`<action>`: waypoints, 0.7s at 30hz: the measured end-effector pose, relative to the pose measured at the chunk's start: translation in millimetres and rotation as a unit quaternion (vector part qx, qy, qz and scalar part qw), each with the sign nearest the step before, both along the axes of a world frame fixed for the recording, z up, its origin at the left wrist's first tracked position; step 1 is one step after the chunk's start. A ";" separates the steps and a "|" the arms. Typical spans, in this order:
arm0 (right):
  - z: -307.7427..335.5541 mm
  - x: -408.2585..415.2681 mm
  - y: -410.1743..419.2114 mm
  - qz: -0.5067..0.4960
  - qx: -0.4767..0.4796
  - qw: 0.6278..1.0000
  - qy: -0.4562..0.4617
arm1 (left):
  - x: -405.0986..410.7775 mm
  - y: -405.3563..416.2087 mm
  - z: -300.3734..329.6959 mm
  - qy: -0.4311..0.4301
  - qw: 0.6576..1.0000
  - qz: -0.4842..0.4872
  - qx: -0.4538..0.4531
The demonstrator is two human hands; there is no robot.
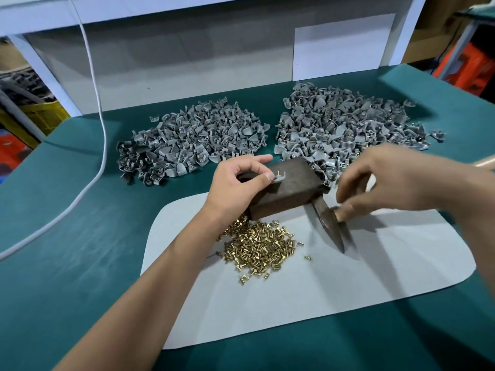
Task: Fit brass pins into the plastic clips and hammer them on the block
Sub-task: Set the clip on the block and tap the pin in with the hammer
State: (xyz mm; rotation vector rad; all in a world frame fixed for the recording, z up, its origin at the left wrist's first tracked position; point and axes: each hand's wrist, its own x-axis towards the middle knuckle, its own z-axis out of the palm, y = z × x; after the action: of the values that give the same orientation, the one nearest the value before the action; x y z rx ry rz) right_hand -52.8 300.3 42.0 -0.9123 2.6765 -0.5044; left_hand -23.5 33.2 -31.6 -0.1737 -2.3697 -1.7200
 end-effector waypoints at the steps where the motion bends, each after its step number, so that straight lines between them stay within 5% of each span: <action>1: 2.1 -1.7 -3.0 -0.010 -0.022 0.999 0.040 | -0.1 0.1 -0.4 -0.001 1.000 -0.002 -0.005; 14: -42.1 -1.9 -67.5 -0.059 -0.186 0.949 0.247 | -6.6 -7.0 1.8 0.038 0.998 0.049 -0.002; 21: -51.3 -17.6 -48.1 -0.296 -0.230 0.893 0.250 | -22.4 -47.1 -10.8 0.039 0.940 0.176 -0.291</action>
State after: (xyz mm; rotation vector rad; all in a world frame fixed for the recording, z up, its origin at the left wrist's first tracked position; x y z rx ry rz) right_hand -70.4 252.2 -9.3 -0.3066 3.3894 -1.2211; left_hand -45.9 -13.9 -42.3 0.0918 -2.5825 -0.8160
